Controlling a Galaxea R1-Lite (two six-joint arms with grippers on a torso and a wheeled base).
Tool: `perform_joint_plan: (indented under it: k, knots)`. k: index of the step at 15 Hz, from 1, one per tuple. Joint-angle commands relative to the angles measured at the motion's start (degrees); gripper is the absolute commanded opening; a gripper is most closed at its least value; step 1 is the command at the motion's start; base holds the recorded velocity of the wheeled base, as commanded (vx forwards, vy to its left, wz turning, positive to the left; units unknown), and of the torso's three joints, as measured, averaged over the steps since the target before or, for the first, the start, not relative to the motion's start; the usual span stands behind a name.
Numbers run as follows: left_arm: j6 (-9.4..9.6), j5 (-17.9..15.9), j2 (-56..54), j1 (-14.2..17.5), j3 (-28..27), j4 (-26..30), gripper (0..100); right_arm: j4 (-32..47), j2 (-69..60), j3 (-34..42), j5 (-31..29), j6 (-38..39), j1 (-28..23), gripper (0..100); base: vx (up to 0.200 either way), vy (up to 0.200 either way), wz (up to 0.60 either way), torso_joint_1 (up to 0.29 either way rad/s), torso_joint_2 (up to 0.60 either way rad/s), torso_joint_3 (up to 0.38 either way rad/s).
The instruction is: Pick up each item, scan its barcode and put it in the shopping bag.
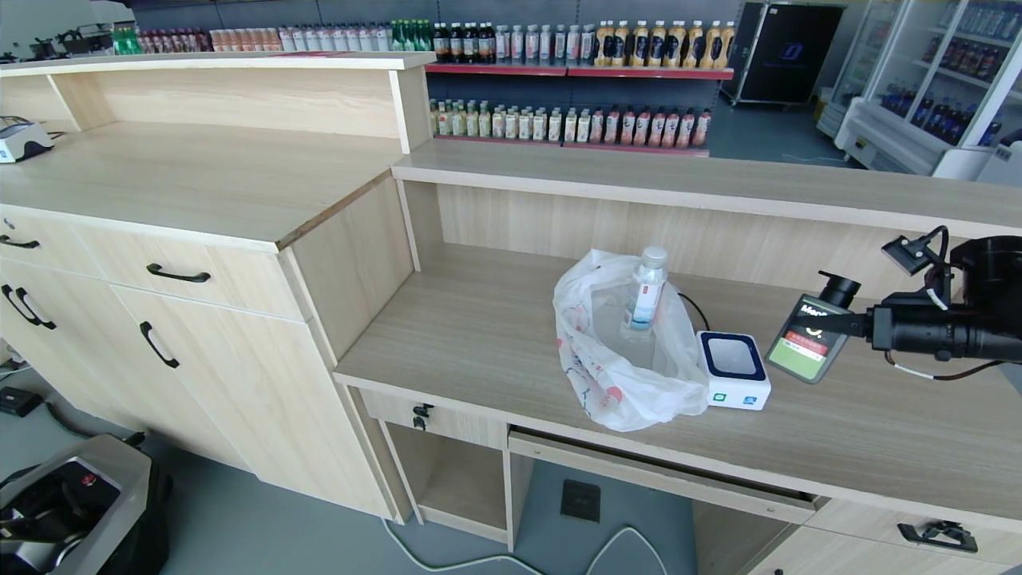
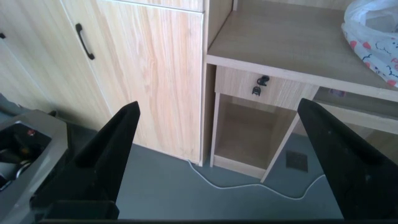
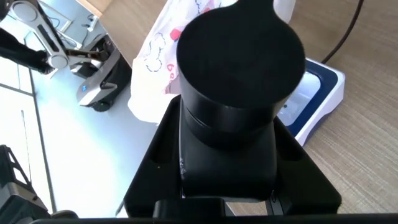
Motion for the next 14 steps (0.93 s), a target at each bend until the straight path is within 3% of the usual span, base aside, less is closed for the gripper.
perform_joint_plan:
  k: [1, 14]
  knots:
    - [-0.04, 0.0, 0.0, 0.0, 0.0, 0.0, 100, -0.2, 1.3, -0.6, 0.0, 0.0, 0.7, 0, 0.000, 0.000, 0.00, 0.000, 0.00, 0.000]
    - [-0.04, 0.0, 0.0, 0.0, 0.0, 0.0, 100, -0.2, 6.9, -6.8, 0.0, 0.1, 1.5, 0, 0.000, 0.000, 0.00, 0.000, 0.00, 0.000]
